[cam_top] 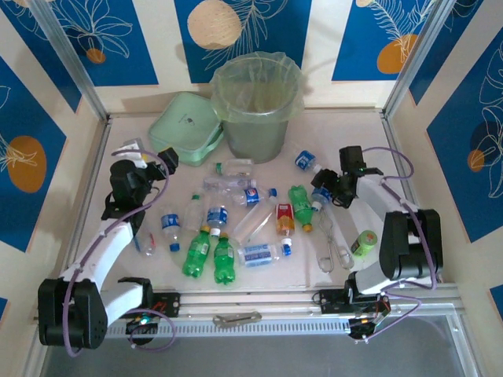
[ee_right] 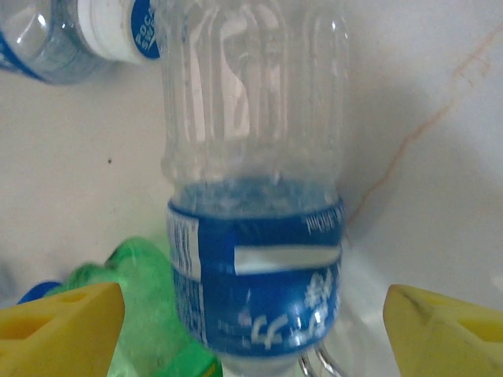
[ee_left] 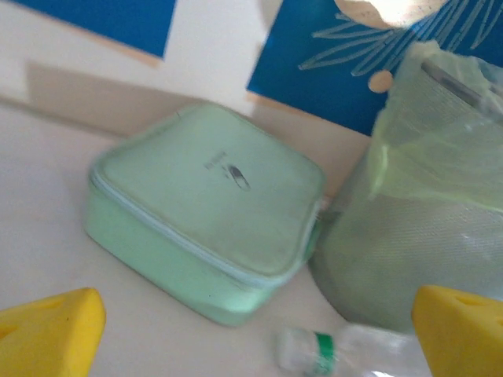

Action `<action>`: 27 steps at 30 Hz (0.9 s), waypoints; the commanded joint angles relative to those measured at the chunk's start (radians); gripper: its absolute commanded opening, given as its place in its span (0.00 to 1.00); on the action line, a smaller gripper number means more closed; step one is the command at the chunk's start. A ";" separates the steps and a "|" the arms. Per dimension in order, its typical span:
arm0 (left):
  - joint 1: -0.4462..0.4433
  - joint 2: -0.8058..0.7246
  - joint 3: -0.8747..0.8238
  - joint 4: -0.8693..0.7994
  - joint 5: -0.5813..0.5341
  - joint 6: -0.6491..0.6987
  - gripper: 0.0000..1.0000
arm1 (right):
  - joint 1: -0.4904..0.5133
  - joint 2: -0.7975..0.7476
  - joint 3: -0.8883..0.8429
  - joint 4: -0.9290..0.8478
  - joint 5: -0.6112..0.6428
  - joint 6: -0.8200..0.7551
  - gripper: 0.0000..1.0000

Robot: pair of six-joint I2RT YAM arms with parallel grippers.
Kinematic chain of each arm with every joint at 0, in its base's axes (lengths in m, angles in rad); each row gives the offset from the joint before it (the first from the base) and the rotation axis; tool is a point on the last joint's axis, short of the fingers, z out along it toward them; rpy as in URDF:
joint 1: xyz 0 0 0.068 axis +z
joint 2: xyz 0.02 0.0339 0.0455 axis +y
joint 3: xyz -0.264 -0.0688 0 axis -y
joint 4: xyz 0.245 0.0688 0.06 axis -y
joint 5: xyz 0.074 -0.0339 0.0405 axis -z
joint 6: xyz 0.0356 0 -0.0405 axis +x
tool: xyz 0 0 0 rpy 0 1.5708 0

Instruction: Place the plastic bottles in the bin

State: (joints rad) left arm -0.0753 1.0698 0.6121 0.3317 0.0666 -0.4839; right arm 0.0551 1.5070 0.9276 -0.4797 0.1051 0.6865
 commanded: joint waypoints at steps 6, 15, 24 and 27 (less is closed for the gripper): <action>-0.127 -0.074 -0.091 -0.103 0.065 -0.258 1.00 | 0.005 0.091 0.035 0.111 0.054 0.051 0.85; -0.197 0.023 -0.045 -0.045 0.074 -0.255 1.00 | 0.012 0.173 0.040 0.168 0.059 0.093 0.77; -0.213 0.031 -0.061 -0.042 0.062 -0.269 1.00 | 0.012 0.168 0.031 0.176 0.070 0.069 0.59; -0.212 0.024 -0.072 -0.039 0.049 -0.278 1.00 | 0.011 0.135 0.035 0.167 0.068 0.058 0.57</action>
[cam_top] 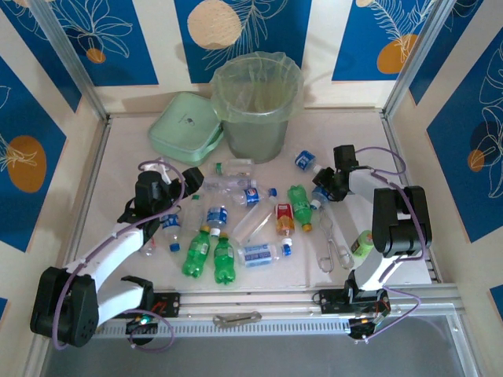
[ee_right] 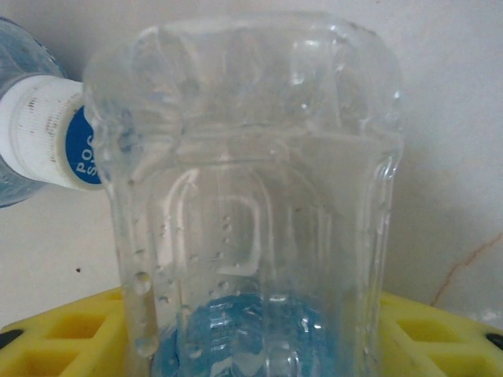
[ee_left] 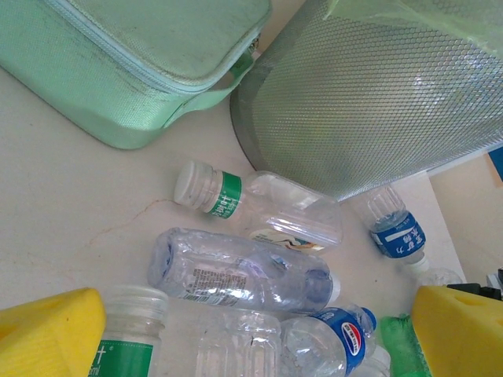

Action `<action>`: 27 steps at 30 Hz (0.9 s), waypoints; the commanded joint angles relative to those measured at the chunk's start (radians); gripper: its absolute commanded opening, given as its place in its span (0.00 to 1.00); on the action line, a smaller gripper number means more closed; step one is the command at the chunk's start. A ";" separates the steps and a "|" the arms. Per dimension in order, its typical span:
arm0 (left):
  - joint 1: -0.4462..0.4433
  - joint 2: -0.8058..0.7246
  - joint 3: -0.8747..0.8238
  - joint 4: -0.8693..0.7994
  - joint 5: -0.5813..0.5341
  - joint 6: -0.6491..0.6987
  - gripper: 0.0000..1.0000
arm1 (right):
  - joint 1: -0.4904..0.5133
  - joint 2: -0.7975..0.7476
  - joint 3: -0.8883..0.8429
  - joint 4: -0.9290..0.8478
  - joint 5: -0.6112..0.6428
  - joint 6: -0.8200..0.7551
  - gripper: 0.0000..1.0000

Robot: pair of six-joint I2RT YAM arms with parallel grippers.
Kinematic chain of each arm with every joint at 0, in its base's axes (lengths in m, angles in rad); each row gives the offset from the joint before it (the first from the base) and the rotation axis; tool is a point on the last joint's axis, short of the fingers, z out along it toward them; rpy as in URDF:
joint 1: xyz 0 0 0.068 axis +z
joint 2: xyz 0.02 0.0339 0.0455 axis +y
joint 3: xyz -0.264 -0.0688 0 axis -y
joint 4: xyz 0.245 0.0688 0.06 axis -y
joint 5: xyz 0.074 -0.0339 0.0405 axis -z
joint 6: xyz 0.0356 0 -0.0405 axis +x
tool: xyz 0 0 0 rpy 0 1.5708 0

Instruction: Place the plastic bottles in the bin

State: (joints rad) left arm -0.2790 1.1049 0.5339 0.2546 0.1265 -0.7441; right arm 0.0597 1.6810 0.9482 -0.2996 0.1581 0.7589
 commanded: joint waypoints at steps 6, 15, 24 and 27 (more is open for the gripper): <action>-0.007 -0.017 -0.006 0.038 -0.068 -0.019 1.00 | 0.008 -0.200 0.028 -0.064 0.026 -0.056 0.56; 0.039 -0.021 -0.011 -0.013 -0.109 0.004 0.99 | 0.059 -0.415 0.141 -0.085 0.000 -0.123 0.53; 0.111 -0.079 -0.063 -0.087 -0.094 0.046 0.99 | 0.179 -0.270 0.488 -0.018 -0.009 -0.168 0.53; 0.127 -0.119 -0.080 -0.114 -0.088 0.062 0.99 | 0.210 -0.170 0.627 0.005 -0.011 -0.183 0.53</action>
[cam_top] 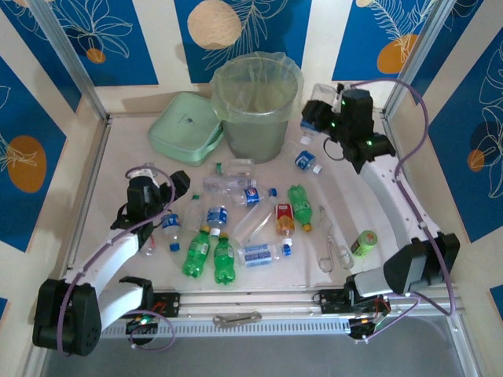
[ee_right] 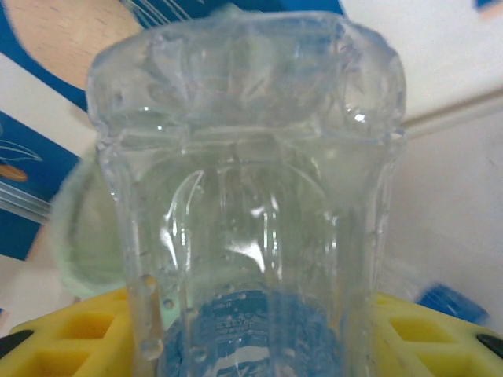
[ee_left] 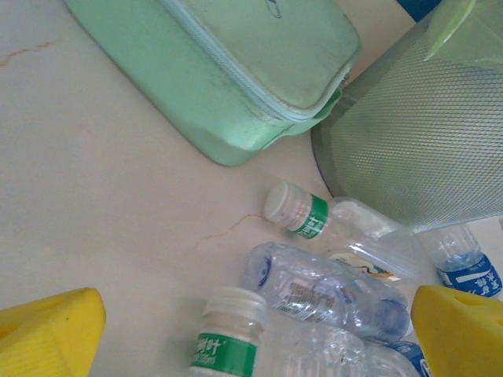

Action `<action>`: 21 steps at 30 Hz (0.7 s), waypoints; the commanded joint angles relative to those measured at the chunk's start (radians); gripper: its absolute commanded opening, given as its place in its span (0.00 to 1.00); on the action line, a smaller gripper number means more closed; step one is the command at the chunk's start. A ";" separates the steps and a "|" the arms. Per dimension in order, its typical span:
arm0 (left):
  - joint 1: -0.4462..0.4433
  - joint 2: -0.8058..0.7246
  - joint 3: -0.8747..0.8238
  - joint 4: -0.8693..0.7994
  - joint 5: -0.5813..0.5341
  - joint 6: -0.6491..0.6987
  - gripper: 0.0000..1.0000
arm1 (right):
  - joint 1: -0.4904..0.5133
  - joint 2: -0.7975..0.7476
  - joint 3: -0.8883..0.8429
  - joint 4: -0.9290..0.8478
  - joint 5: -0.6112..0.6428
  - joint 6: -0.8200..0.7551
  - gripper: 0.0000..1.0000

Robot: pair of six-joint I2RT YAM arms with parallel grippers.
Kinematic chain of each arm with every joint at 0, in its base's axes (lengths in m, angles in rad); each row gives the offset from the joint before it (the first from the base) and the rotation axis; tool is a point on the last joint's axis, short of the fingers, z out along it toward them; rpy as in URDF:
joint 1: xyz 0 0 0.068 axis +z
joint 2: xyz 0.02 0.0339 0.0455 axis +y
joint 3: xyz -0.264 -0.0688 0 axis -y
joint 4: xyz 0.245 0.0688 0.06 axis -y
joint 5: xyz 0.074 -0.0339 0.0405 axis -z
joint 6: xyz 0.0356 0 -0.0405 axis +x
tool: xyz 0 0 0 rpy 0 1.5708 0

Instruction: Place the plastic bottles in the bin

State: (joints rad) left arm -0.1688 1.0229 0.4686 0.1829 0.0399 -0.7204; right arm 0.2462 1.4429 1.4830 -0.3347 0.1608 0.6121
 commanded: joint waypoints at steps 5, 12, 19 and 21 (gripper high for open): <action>0.021 -0.101 -0.036 -0.090 0.013 0.058 1.00 | 0.068 0.260 0.348 0.049 -0.031 -0.065 0.53; 0.022 -0.186 -0.044 -0.161 0.048 0.094 1.00 | 0.082 0.573 0.755 -0.019 -0.039 -0.067 0.53; 0.022 -0.270 -0.017 -0.280 0.010 0.156 1.00 | 0.109 0.948 1.320 -0.264 -0.031 -0.106 0.53; 0.022 -0.294 -0.024 -0.291 -0.005 0.157 1.00 | 0.114 0.977 1.329 -0.272 -0.026 -0.101 0.54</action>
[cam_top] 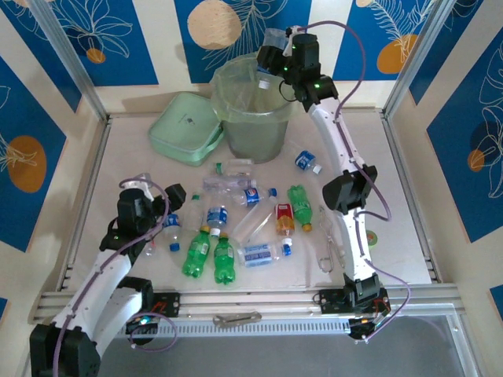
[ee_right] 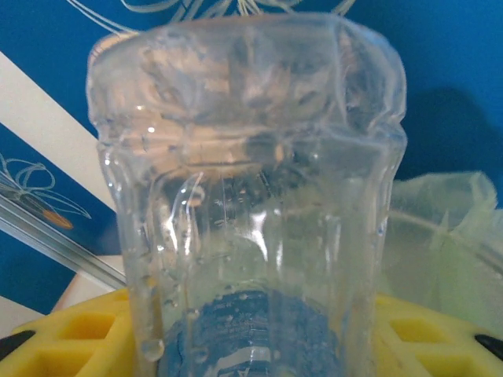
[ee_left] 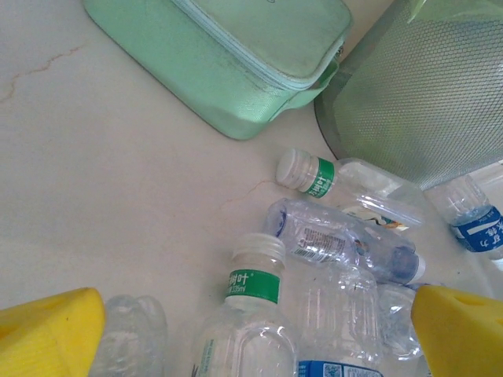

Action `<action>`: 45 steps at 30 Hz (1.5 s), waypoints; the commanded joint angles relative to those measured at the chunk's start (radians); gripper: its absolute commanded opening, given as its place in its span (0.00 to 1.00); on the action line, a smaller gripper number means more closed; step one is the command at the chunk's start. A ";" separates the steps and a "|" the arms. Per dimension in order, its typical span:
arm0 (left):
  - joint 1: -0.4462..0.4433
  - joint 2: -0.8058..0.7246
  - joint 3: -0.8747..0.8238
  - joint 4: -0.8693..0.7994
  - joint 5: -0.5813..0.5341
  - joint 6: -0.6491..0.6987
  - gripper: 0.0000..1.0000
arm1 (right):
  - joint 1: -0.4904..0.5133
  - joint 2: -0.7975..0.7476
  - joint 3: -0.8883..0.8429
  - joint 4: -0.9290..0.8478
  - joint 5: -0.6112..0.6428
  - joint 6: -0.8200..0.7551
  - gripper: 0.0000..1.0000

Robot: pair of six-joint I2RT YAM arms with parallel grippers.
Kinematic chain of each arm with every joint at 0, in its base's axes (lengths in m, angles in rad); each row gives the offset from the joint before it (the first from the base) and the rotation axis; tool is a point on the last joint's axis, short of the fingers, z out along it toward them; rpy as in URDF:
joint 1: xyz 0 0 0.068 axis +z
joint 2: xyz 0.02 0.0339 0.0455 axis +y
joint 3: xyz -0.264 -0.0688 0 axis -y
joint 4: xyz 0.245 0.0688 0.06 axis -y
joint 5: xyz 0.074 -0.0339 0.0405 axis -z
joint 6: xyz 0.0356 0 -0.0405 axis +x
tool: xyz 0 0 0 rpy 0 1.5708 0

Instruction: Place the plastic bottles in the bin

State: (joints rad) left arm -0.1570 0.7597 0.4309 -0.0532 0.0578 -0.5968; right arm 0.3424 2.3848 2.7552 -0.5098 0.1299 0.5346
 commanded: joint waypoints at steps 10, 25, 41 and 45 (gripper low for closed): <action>0.010 -0.057 0.006 -0.061 -0.044 0.045 1.00 | 0.038 0.003 -0.115 0.012 -0.032 -0.031 0.57; 0.010 -0.038 0.016 -0.051 -0.030 0.012 1.00 | 0.052 -0.029 -0.043 -0.015 -0.004 -0.090 0.99; 0.010 -0.022 0.166 -0.313 -0.174 0.024 1.00 | 0.060 -0.475 -0.503 -0.103 -0.039 -0.181 0.99; 0.010 -0.009 0.219 -0.402 -0.216 0.031 1.00 | 0.052 -0.672 -0.822 -0.012 -0.089 -0.160 0.99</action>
State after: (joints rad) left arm -0.1562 0.7479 0.6025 -0.3508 -0.1028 -0.5919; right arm 0.3973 1.7794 2.0605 -0.5652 0.0956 0.3813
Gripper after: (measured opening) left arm 0.995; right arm 0.990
